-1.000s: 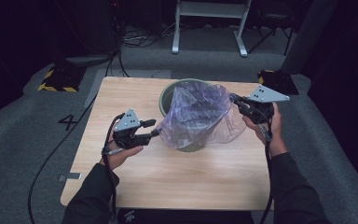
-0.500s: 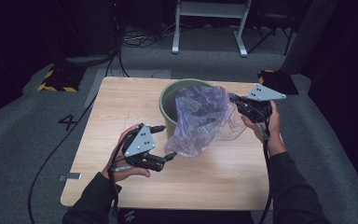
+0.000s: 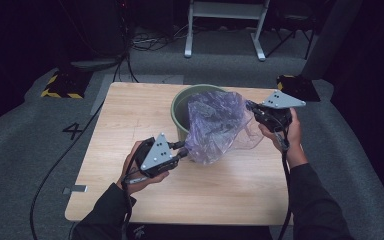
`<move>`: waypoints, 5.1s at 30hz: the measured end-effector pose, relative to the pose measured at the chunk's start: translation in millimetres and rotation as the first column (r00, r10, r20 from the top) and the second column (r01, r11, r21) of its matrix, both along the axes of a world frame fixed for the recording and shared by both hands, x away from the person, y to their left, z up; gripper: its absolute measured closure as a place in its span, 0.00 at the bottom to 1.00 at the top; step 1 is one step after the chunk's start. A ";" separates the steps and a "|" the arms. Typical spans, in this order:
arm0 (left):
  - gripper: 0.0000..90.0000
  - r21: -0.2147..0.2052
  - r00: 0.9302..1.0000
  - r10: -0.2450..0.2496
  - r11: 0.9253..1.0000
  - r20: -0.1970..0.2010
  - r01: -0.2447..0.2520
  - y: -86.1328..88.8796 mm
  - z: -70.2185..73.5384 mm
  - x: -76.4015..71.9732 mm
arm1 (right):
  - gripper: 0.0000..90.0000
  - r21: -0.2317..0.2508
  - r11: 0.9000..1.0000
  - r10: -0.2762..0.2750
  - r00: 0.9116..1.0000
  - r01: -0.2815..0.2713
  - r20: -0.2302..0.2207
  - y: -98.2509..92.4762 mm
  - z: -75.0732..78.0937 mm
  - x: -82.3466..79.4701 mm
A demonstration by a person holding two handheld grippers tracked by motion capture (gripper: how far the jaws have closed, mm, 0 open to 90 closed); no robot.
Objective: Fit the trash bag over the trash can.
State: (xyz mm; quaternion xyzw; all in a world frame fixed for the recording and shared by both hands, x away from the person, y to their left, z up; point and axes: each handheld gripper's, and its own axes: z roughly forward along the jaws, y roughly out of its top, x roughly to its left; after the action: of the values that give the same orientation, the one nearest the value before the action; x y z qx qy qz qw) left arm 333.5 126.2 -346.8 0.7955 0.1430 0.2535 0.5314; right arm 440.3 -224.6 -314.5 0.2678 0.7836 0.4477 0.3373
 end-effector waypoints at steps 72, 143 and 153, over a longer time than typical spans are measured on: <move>0.92 0.104 0.998 0.049 0.994 -0.032 -0.045 20.9 26.9 65.4 | 1.00 -0.040 0.999 -0.033 0.995 0.029 -0.095 17.1 -8.3 56.5; 1.00 0.061 0.752 0.353 0.920 -0.556 -0.387 10.3 -52.0 224.8 | 1.00 0.047 0.993 -0.081 0.921 0.106 -0.381 24.4 -77.4 117.5; 0.99 0.069 0.719 0.353 0.917 -0.598 -0.393 9.7 -71.7 232.3 | 1.00 0.054 0.991 -0.090 0.896 0.126 -0.435 20.9 -90.1 124.6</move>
State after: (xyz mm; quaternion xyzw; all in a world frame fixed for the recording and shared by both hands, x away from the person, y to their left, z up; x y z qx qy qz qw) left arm 565.7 135.9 -418.5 0.7718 0.4685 0.0863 0.4213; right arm 565.0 -203.7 -404.7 0.4167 0.8039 0.3893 0.1688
